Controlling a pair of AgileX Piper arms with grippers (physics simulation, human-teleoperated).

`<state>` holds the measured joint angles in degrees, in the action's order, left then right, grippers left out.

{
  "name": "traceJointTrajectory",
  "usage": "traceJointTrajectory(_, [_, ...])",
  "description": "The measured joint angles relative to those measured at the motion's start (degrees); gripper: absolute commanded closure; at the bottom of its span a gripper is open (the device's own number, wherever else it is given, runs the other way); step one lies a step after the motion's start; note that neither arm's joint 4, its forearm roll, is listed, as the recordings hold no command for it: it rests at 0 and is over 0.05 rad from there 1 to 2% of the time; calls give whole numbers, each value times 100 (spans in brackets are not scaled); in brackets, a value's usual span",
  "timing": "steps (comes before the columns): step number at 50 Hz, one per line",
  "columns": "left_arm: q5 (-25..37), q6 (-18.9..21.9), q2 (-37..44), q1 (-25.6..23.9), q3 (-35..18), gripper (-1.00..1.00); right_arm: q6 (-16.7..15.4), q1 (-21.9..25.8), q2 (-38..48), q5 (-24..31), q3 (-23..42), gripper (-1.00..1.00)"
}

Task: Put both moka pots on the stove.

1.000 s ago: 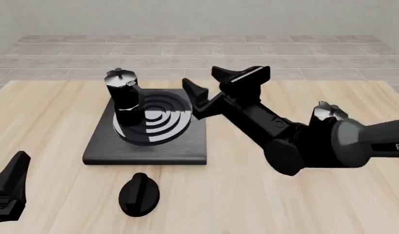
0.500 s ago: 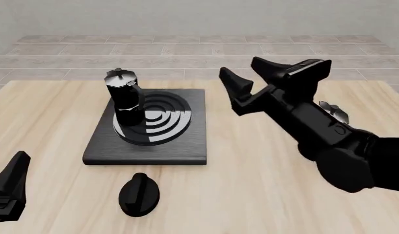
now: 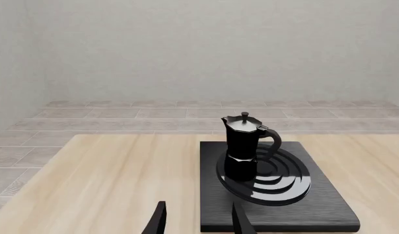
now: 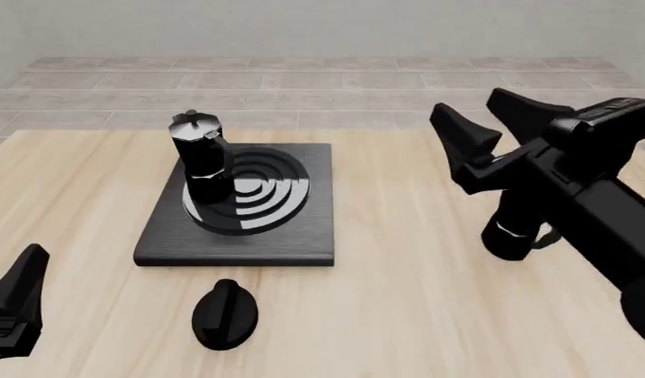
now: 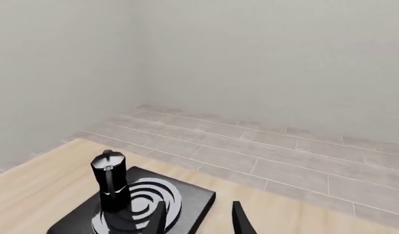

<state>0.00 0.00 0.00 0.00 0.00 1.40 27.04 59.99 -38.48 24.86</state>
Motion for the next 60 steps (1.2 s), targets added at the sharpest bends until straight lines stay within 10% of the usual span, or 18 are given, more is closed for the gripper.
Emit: traceJointTrajectory(60, [0, 0, 0, 0, 0, -100, 30, -1891, -3767, 3814, -825, -100])
